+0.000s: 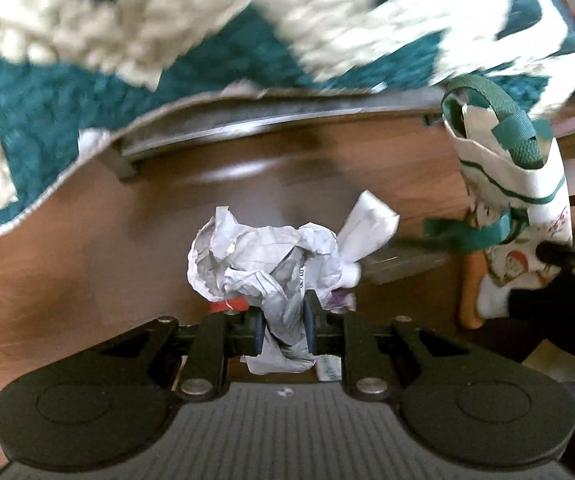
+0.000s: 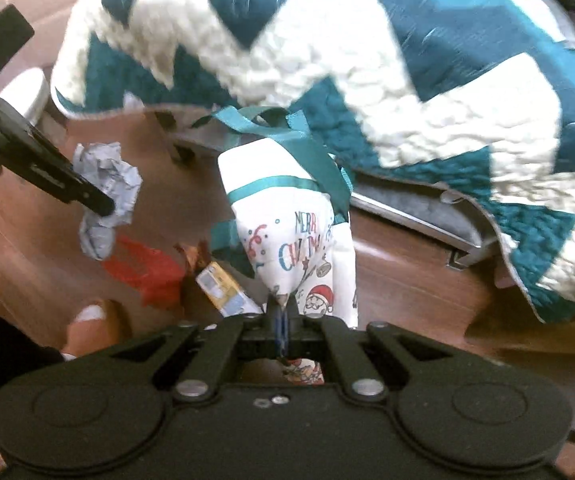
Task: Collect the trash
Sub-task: 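Carry the foil paper in left while right carries the tote bag to the teal bin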
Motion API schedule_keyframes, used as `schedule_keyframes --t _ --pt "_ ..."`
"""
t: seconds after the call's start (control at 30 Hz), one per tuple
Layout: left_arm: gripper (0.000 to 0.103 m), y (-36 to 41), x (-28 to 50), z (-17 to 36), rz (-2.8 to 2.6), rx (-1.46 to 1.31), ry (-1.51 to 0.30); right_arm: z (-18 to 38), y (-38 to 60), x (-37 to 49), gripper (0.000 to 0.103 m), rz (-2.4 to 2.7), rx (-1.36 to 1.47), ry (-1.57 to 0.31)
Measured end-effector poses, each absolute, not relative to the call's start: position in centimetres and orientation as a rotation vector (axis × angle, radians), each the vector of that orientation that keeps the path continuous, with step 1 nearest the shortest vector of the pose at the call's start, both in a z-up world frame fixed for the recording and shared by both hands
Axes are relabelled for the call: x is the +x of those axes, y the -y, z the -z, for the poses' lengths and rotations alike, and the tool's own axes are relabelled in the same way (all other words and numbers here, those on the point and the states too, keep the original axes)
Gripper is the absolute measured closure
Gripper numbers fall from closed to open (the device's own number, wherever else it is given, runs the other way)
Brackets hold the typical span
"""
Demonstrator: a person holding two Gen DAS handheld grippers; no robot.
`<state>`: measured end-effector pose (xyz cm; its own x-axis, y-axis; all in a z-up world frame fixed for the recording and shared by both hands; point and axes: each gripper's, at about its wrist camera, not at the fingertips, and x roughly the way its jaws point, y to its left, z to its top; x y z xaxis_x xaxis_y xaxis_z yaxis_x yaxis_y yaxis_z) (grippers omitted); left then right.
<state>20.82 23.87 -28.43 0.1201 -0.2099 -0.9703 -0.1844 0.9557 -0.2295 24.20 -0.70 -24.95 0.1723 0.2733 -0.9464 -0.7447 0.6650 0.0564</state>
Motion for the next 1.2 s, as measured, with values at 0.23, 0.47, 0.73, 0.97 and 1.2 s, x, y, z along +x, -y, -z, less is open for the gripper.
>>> schedule_keyframes --t 0.23,0.47,0.73,0.97,1.2 --pt "0.084 -21.1 19.7 22.1 -0.007 -0.325 -1.34 18.0 4.2 23.0 0.101 -0.732 -0.378 -1.109" --pt "0.085 -22.4 19.4 21.8 -0.128 -0.619 -1.27 15.1 8.4 21.6 0.101 -0.686 -0.258 -1.081" --pt "0.085 -20.8 19.4 21.2 -0.151 -0.734 -1.221 13.1 10.9 20.8 0.101 -0.679 -0.204 -1.048" --pt "0.084 -18.7 19.3 23.4 -0.18 -0.686 -1.261 12.8 12.2 20.7 0.101 -0.66 -0.183 -1.044" --pt "0.086 -18.7 19.8 22.1 -0.15 -0.756 -1.161 12.7 12.7 20.4 0.101 -0.648 -0.183 -1.042"
